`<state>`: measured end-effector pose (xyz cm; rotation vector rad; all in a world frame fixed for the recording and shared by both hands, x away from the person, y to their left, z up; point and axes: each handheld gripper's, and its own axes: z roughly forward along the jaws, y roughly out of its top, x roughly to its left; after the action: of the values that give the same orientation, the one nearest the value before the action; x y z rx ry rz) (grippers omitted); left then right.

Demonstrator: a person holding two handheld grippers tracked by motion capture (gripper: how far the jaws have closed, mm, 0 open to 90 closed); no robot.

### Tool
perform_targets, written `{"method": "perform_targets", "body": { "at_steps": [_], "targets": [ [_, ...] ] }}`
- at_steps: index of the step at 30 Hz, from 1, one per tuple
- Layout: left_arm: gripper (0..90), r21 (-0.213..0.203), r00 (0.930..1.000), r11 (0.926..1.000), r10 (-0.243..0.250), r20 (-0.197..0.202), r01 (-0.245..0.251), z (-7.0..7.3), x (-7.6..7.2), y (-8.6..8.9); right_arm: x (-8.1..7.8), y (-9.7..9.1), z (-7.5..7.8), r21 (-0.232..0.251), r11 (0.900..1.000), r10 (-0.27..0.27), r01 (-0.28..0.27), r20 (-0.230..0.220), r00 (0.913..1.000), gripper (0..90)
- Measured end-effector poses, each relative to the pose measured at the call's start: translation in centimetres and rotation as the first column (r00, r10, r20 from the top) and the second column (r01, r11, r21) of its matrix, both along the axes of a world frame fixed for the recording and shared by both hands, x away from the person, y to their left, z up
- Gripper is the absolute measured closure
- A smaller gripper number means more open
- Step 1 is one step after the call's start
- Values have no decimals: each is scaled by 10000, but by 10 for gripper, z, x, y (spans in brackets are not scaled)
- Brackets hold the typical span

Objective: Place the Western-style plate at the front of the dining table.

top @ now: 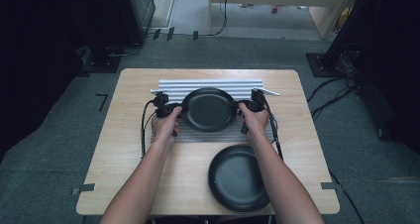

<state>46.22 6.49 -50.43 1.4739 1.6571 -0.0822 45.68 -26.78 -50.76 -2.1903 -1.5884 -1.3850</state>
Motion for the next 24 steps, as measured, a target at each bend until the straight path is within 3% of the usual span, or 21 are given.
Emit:
{"method": "perform_targets", "body": {
  "at_steps": [5,10,17,21,24],
  "targets": [
    [790,91,9999,9999,105,-65,-105,-2,5,-1,6,1,-4,-71,9996,-266,267,37,9996,839],
    [790,89,9999,9999,119,-67,-118,-4,6,-1,9,3,-6,-139,9997,-188,191,165,9997,836],
    [786,299,9999,9996,-1,-152,5,-7,7,-6,10,2,-11,-570,9982,-155,176,358,9992,820],
    [687,695,9989,9971,-333,345,309,-5,4,-8,10,0,-11,-479,9987,-144,164,424,9990,815],
    [631,1650,9959,9860,-380,823,240,3,-1,-8,8,-1,-8,-208,9991,-357,366,434,9984,728]
  ]
}}
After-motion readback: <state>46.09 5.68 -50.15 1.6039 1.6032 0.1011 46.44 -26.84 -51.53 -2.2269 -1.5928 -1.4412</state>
